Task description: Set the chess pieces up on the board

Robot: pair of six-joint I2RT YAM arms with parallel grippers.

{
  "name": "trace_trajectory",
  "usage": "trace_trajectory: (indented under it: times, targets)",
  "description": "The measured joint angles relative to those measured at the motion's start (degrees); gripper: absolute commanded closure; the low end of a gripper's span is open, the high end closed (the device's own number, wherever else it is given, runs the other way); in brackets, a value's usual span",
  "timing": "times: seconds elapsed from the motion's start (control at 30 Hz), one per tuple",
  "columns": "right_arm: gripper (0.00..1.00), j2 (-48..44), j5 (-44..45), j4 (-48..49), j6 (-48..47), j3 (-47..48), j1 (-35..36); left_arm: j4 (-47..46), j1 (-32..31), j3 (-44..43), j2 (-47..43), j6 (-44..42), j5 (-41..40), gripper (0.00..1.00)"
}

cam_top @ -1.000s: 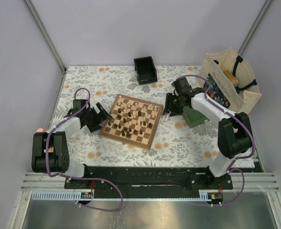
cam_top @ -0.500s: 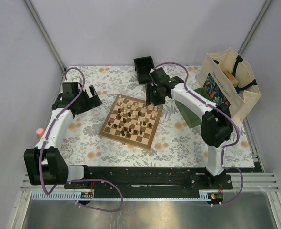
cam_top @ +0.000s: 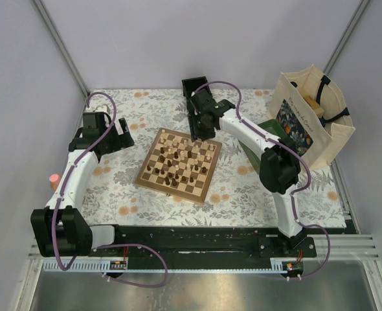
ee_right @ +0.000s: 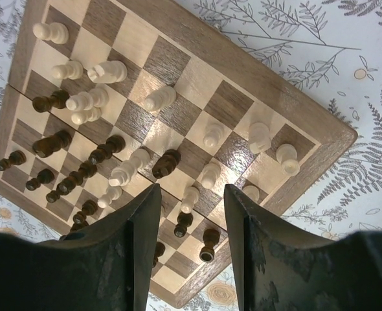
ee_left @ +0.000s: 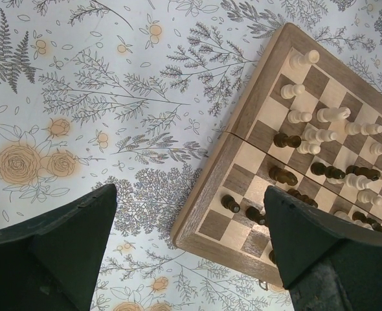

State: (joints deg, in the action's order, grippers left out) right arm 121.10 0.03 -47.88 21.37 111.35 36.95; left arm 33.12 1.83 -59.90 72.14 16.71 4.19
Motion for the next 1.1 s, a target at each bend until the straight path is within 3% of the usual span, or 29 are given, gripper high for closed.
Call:
trace_trajectory:
  times: [0.43,0.77,1.1]
  targets:
    - [0.48,7.15,0.48,-3.61,-1.25,9.42,0.72,0.24,0.0,0.0,0.02,-0.26,-0.2,0.01]
    - [0.47,17.35,-0.74,-7.76,-2.27,25.22,1.68,0.35,0.0,0.0,1.22,-0.28,-0.35,0.01]
    - [0.48,20.06,-1.18,-9.07,-2.56,25.73,2.16,0.52,0.0,0.0,1.79,-0.31,-0.37,0.01]
